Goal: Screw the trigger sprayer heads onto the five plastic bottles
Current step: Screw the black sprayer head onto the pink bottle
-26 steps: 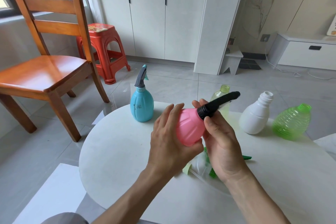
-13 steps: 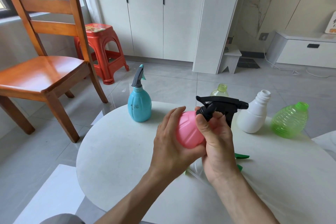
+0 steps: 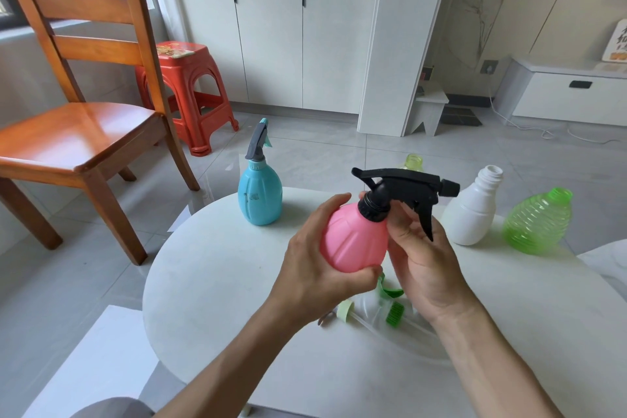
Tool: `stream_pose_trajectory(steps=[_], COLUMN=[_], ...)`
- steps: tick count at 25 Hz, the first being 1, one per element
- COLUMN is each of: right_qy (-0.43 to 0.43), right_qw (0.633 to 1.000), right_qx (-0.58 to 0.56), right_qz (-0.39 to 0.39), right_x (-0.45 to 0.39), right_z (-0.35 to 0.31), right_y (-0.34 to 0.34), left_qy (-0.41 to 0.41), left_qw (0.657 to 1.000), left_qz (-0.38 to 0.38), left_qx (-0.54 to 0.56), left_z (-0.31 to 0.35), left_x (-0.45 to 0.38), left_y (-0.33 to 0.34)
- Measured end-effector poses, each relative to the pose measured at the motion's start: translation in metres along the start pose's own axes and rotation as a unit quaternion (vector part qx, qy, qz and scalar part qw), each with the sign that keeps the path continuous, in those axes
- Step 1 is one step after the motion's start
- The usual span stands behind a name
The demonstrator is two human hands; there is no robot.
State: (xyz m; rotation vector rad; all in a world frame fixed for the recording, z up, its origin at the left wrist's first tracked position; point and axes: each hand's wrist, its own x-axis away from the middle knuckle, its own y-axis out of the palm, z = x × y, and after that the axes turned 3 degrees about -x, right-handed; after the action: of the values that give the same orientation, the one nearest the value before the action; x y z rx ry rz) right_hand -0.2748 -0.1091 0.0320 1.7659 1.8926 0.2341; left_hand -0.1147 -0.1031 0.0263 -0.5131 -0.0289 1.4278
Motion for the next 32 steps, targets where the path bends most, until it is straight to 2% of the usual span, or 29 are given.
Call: stream_pose_trajectory(steps=[3, 7, 9, 12, 14, 20, 22, 25, 27, 29, 32], right_qy=[-0.003, -0.046, -0.066, -0.067, -0.071, 0.0, -0.007, -0.028, -0.032, -0.01, 0.07], right_qw=[0.995, 0.987, 0.988, 0.994, 0.992, 0.976, 0.976, 0.98, 0.982, 0.98, 0.97], right_qx=[0.081, 0.143, 0.125, 0.082, 0.096, 0.174, 0.179, 0.184, 0.175, 0.163, 0.08], right_qz=[-0.061, -0.049, -0.055, -0.033, -0.036, -0.131, -0.125, -0.068, -0.07, -0.117, -0.221], right_x=[-0.001, 0.001, 0.002, 0.001, 0.001, -0.001, 0.001, 0.003, 0.002, -0.001, 0.001], right_z=[-0.005, -0.001, -0.004, -0.007, -0.005, -0.027, -0.025, -0.014, -0.014, -0.023, -0.033], right_y=[-0.004, -0.002, 0.001, -0.001, -0.003, -0.008, -0.008, -0.003, -0.004, -0.007, -0.008], left_qy=[0.009, -0.024, -0.028, -0.013, -0.009, 0.0, 0.004, 0.002, 0.025, 0.031, 0.015], left_qw=[1.0, 0.995, 0.992, 0.995, 0.996, 0.988, 0.991, 0.998, 0.999, 0.996, 0.961], left_qz=[-0.01, -0.073, -0.094, -0.083, -0.071, -0.141, -0.127, -0.062, -0.031, -0.088, -0.262], left_qx=[-0.007, 0.059, 0.073, 0.056, 0.047, 0.065, 0.049, 0.014, -0.01, 0.013, 0.086], left_z=[0.001, 0.0, 0.0, -0.001, -0.001, -0.001, -0.003, -0.002, -0.002, -0.002, 0.001], left_x=[-0.001, -0.002, -0.002, 0.0, 0.0, -0.003, -0.003, 0.001, 0.0, -0.003, -0.008], left_y=[-0.007, -0.011, -0.012, -0.011, -0.009, -0.013, -0.013, -0.006, -0.006, -0.012, -0.025])
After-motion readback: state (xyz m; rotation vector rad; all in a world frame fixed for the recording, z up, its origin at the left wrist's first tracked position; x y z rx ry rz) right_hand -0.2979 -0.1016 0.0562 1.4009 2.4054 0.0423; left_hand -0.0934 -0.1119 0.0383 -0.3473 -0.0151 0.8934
